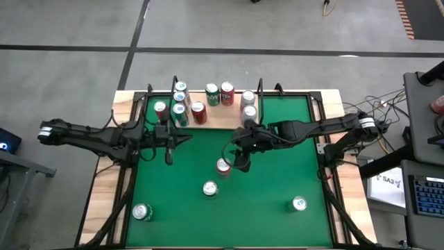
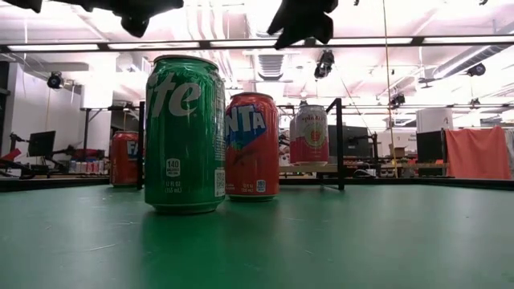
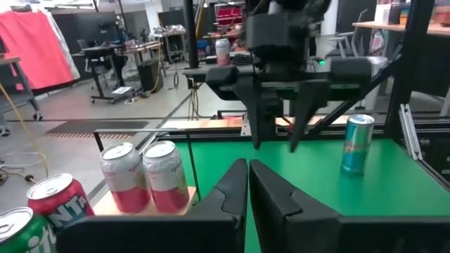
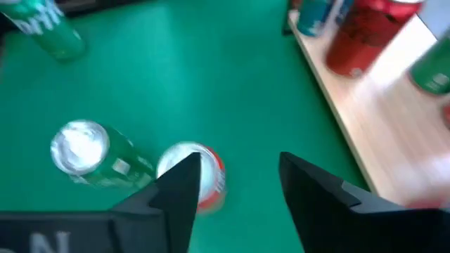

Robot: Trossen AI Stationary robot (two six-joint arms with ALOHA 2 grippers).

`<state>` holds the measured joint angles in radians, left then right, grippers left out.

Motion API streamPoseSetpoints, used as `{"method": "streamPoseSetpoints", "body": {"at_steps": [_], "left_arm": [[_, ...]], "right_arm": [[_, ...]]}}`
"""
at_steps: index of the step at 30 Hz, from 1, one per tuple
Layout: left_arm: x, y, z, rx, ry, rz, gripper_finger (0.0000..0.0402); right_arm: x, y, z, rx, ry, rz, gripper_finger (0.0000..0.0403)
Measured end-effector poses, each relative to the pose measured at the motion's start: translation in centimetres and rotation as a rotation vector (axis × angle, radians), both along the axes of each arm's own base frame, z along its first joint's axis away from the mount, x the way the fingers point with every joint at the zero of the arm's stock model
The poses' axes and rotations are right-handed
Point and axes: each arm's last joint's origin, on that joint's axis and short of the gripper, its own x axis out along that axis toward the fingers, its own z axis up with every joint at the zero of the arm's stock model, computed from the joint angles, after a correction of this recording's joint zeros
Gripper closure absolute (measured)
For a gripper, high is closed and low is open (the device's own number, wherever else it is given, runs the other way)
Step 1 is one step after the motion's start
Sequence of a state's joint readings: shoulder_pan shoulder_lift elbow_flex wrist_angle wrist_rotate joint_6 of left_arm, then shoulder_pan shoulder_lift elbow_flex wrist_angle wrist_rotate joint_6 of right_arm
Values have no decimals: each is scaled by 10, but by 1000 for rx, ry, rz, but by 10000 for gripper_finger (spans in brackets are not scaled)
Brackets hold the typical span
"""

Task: Pick and place cans onto a shelf
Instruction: Put the bottom orange soda can on the shelf aligned with the other orange soda can

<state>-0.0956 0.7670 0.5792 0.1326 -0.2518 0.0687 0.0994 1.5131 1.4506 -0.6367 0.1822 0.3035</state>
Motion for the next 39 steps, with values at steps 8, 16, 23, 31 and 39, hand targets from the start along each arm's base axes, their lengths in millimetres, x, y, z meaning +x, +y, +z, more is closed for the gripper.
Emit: {"method": "streamPoseSetpoints", "body": {"at_steps": [8,16,23,31,39], "left_arm": [[0,0,-1,1,1,1,402],[0,0,0,30,-9,0,402],[0,0,1,68,-11,-2,402],[0,0,1,84,-9,-2,402],[0,0,1,84,-10,-2,402]], "right_arm": [[22,20,-26,-45,24,87,96],[36,21,-53,-75,103,120,25],[36,21,-55,-54,106,102,24],[46,25,-76,21,154,123,24],[55,26,-100,23,210,107,24]]}}
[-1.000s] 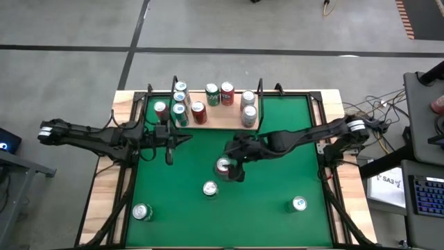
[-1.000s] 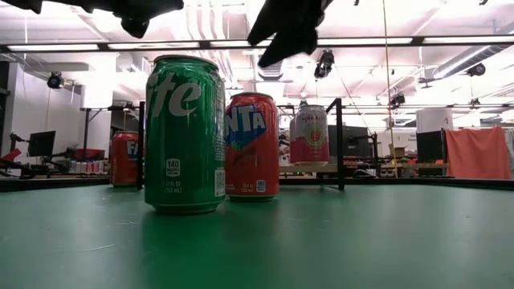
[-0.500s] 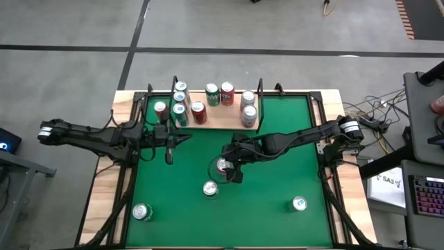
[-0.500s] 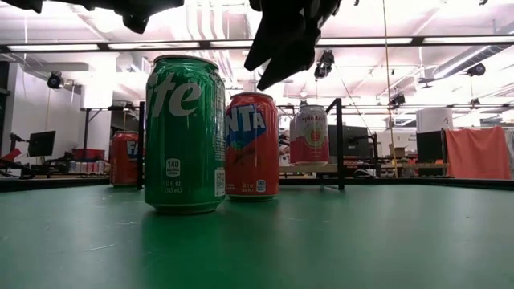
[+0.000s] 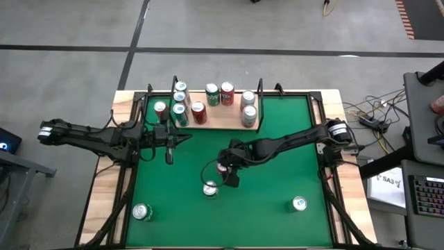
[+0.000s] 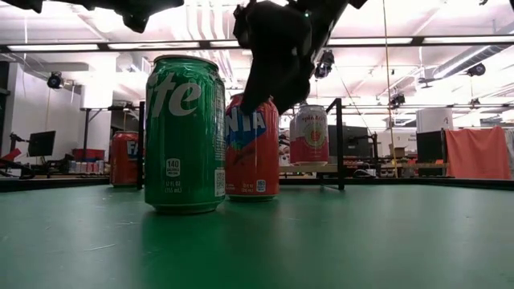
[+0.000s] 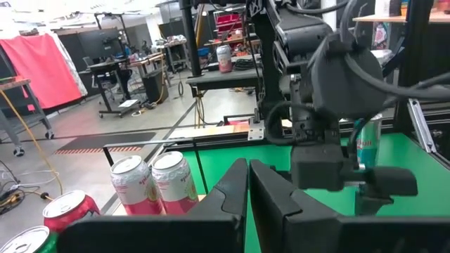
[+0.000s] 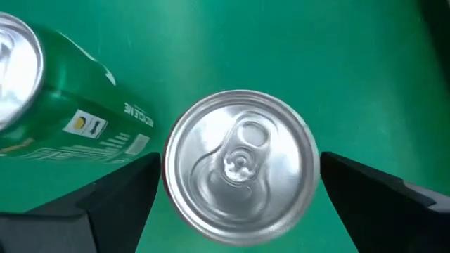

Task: Pick and place cans onto a shelf
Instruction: Put the bottom orange soda can on the shelf aligned with the other orange soda can

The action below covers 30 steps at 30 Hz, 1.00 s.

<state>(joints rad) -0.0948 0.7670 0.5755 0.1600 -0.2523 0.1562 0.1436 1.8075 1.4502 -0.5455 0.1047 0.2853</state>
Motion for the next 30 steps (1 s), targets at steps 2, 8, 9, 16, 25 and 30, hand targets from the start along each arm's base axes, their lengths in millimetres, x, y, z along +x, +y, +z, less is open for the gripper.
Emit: {"method": "streamPoseSetpoints", "body": {"at_steps": [2,8,9,16,25,30], "left_arm": [[0,0,0,0,0,0,402],[0,0,0,3,-2,0,402],[0,0,0,3,-2,0,402],[0,0,0,3,-2,0,402],[0,0,2,2,-17,0,402],[0,0,2,2,-21,0,402]], "right_arm": [[1,0,-4,-5,9,6,24],[2,0,-7,-6,18,6,48],[2,0,-7,-6,18,6,59],[2,0,-7,-5,18,5,118],[5,-10,28,-6,-5,-7,118],[9,-29,63,-57,-35,10,118]]}}
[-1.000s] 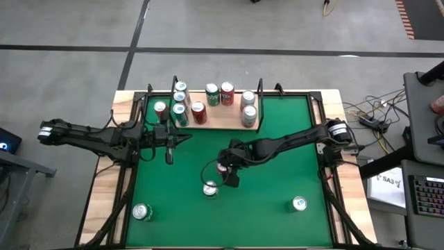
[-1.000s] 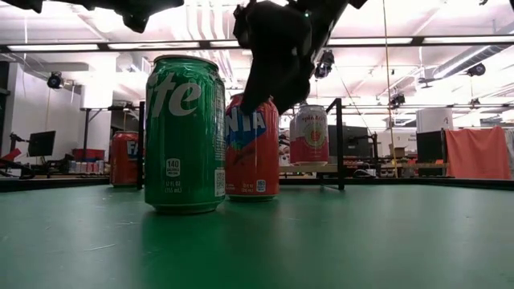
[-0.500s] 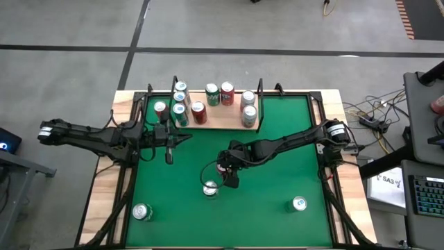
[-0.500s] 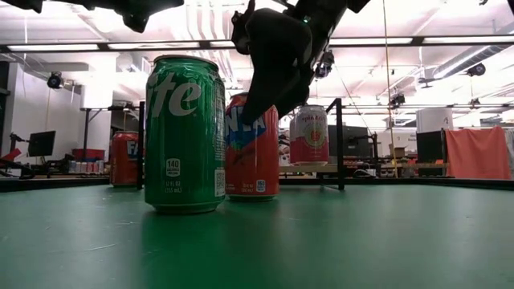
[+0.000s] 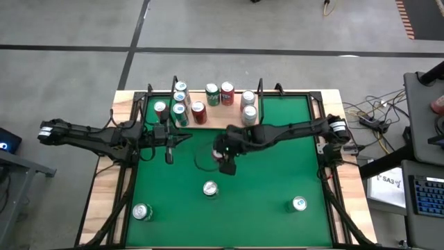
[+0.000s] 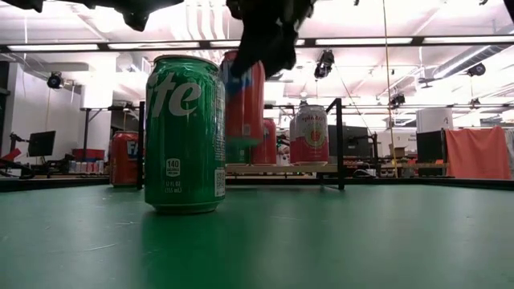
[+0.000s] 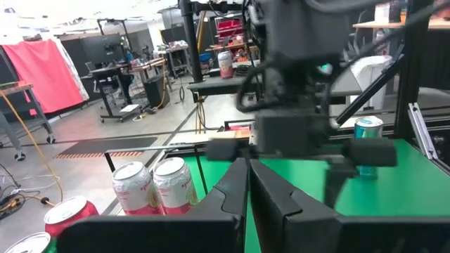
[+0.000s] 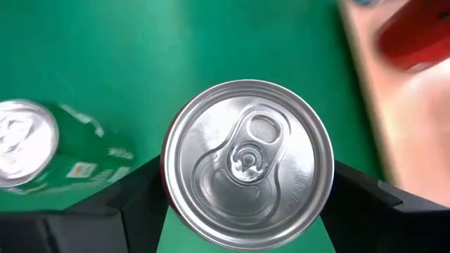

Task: Pick and place cans onto a shelf
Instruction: Put the bottom orange soda can on the shelf aligned with the other orange soda can

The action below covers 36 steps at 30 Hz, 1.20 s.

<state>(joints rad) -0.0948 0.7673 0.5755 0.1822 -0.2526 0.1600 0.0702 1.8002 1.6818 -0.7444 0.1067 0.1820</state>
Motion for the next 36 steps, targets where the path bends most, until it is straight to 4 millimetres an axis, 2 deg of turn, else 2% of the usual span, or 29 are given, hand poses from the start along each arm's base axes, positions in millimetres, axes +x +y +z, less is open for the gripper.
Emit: {"method": "streamPoseSetpoints", "body": {"at_steps": [7,14,25,36], "left_arm": [[0,0,0,0,0,0,402],[0,0,0,0,-1,0,402],[0,0,0,7,0,0,402],[0,0,0,11,4,0,402]], "right_arm": [[6,-34,46,-83,-110,35,118],[10,-73,61,-157,-144,41,118],[8,-130,36,-190,-56,11,118],[-1,-154,11,-158,19,-76,118]]}}
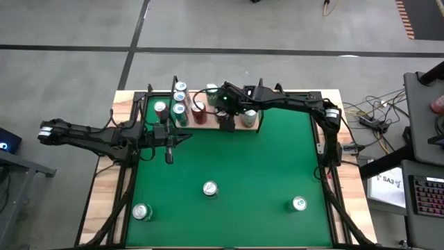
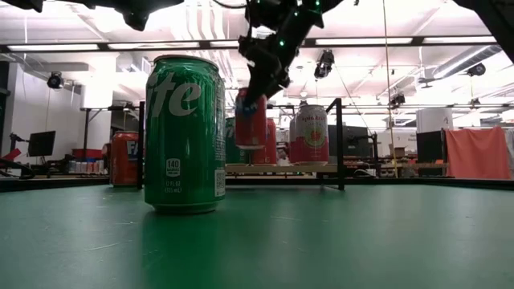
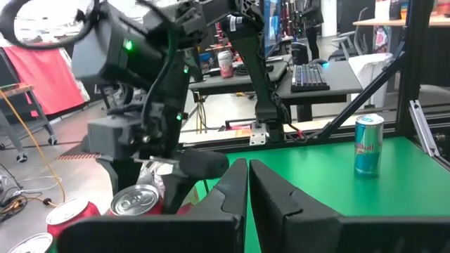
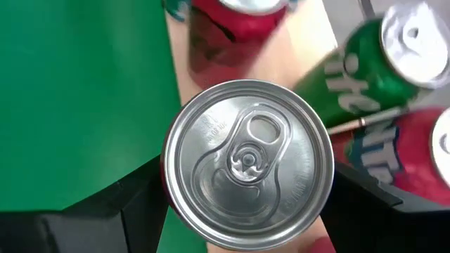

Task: Pick and place cans onto a shelf
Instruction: Put the bottom orange soda can on the shelf aligned with the other orange soda can

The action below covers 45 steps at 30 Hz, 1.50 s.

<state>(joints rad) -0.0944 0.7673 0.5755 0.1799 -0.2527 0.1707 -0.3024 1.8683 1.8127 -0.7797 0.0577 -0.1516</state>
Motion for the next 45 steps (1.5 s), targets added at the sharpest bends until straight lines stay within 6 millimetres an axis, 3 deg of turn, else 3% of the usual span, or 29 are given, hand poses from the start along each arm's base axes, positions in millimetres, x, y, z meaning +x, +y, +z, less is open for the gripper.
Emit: {"method": "streamPoseSetpoints", "body": {"at_steps": [9,24,37,45], "left_arm": [[0,0,0,0,0,0,402],[0,0,0,-1,-5,0,402],[0,0,1,-1,-6,0,402],[0,0,1,-1,-7,0,402]], "right_arm": [[-5,-6,-15,-23,51,-87,118],[-4,-7,-15,63,-10,-219,118],[-2,-7,-18,66,-35,-229,103],[-4,-7,-33,74,-11,-235,102]]}}
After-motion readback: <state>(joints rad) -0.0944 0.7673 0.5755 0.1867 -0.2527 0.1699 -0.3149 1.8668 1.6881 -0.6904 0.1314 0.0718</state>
